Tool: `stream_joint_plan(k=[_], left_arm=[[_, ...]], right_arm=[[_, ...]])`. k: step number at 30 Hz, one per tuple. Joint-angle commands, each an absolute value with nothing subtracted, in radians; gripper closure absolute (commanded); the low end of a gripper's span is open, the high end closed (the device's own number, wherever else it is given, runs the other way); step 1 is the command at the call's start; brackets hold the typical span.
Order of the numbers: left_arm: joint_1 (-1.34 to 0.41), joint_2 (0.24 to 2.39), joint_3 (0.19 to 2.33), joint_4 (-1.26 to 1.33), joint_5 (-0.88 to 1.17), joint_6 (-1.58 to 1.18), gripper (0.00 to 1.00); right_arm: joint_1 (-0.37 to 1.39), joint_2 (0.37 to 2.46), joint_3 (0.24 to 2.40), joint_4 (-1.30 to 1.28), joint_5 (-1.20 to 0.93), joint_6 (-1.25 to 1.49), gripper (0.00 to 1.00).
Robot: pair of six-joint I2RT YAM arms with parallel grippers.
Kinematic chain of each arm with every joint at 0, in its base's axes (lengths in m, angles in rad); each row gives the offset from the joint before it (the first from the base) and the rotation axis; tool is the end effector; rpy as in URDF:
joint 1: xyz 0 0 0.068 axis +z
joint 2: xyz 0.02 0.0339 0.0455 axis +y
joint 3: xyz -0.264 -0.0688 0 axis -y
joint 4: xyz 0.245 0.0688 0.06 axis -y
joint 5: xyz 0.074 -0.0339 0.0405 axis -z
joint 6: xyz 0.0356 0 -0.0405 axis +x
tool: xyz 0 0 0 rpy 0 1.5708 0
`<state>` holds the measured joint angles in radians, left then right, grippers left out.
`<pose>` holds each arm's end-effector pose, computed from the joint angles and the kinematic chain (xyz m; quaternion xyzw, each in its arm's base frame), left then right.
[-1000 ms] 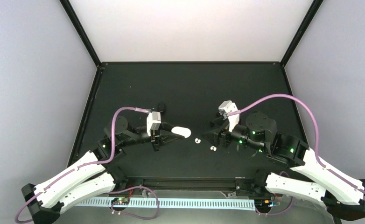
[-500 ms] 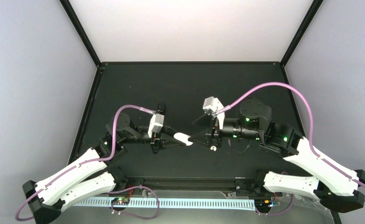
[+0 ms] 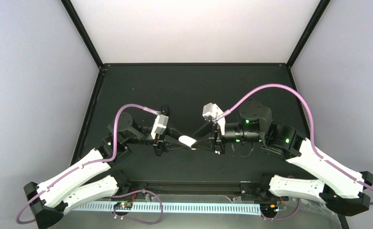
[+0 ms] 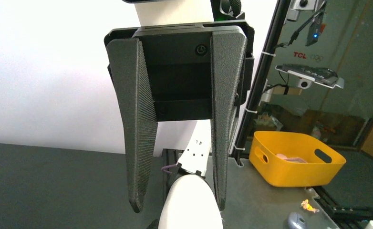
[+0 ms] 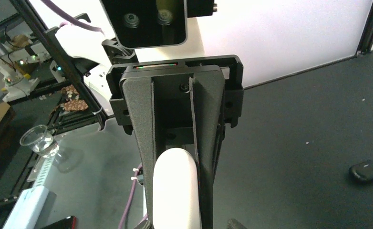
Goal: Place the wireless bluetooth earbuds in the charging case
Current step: Open the charging case.
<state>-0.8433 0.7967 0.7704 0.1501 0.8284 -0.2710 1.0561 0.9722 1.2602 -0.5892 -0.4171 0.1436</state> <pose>0.0996 -0.1513 0.3679 0.4604 0.4962 -0.5889 0.4415 0.0814 0.1732 0.4271 -0.4573 0.6531 0.4651 0.3848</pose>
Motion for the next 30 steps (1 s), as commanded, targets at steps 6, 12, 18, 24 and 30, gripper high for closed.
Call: stream_joint_plan(k=[6, 12, 18, 24, 30], left_arm=[[-0.836, 0.802, 0.818, 0.204, 0.852, -0.304, 0.99], [-0.836, 0.804, 0.816, 0.214, 0.849, -0.313, 0.98], [-0.837, 0.807, 0.816, 0.215, 0.847, -0.322, 0.89], [-0.836, 0.807, 0.810, 0.213, 0.838, -0.330, 0.70], [-0.837, 0.808, 0.808, 0.216, 0.835, -0.339, 0.69]], right_arm=[[1.061, 0.977, 1.256, -0.566, -0.439, 0.162, 0.64], [1.063, 0.986, 1.250, -0.561, -0.431, 0.164, 0.74], [1.063, 0.957, 1.217, -0.496, -0.416, 0.185, 0.92], [1.063, 0.921, 1.184, -0.431, -0.402, 0.207, 0.96], [1.063, 0.907, 1.171, -0.413, -0.395, 0.211, 0.97]])
